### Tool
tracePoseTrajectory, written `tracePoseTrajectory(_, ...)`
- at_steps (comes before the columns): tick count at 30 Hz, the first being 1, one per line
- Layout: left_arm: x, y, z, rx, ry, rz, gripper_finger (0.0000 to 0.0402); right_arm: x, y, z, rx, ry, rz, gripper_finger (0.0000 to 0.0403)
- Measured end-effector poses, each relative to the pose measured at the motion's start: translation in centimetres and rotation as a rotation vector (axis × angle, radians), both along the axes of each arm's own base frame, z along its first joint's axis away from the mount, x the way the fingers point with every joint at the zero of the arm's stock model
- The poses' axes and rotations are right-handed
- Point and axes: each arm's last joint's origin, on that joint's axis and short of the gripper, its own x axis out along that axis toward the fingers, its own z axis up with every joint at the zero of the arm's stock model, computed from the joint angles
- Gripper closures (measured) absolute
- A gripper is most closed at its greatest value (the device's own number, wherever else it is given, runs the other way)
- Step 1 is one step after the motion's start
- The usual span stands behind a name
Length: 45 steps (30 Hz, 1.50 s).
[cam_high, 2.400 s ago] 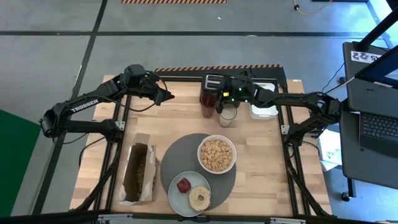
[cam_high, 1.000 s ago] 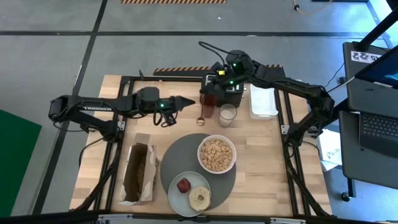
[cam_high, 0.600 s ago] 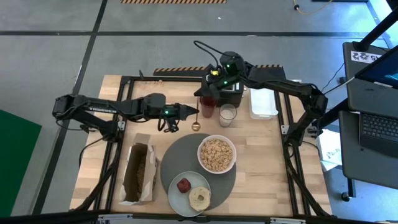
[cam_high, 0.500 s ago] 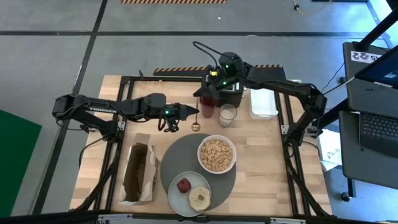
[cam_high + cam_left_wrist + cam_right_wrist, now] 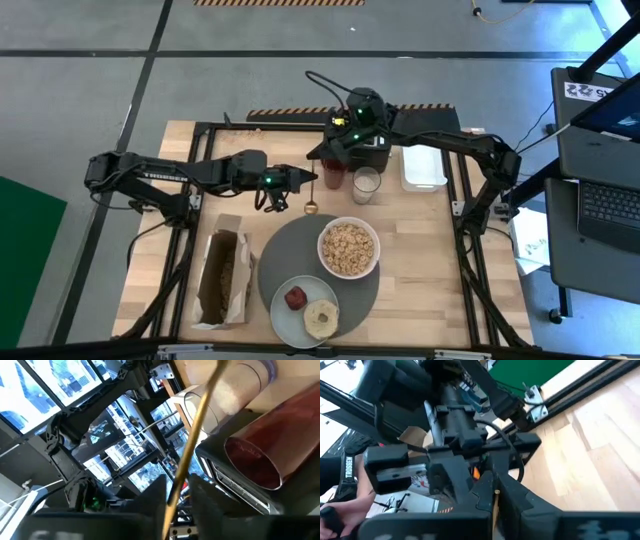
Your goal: Arrange a breakfast setting
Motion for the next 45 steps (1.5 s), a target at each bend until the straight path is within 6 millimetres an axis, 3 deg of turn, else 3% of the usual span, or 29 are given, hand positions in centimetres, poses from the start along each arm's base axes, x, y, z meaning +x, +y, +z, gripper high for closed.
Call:
tracePoseTrajectory(5, 0.0, -0.2, 0.3, 0.000, -0.024, -0.006, 0.0386, 0.2, -0.1, 0.4, 0.032, -0.028, -0.011, 0.0389)
tracePoseTrajectory(17, 0.0, -0.4, 0.3, -0.009, -0.029, 0.036, 0.0389, 0.3, -0.2, 0.7, -0.009, -0.066, -0.039, 0.0371)
tracePoseTrajectory(29, -0.1, -1.4, -0.5, -0.069, 0.020, 0.086, 0.0389, 0.2, -0.5, 1.6, -0.062, -0.159, -0.037, 0.0269)
tracePoseTrajectory(38, -0.6, -1.2, -1.5, -0.176, 0.096, 0.168, 0.0389, -1.5, -2.7, 3.4, -0.120, -0.266, -0.059, 0.0257)
tracePoseTrajectory(45, -1.6, -0.1, -3.2, -0.296, 0.259, 0.249, 0.0389, -3.5, -2.1, 6.1, -0.250, -0.357, -0.074, 0.0260)
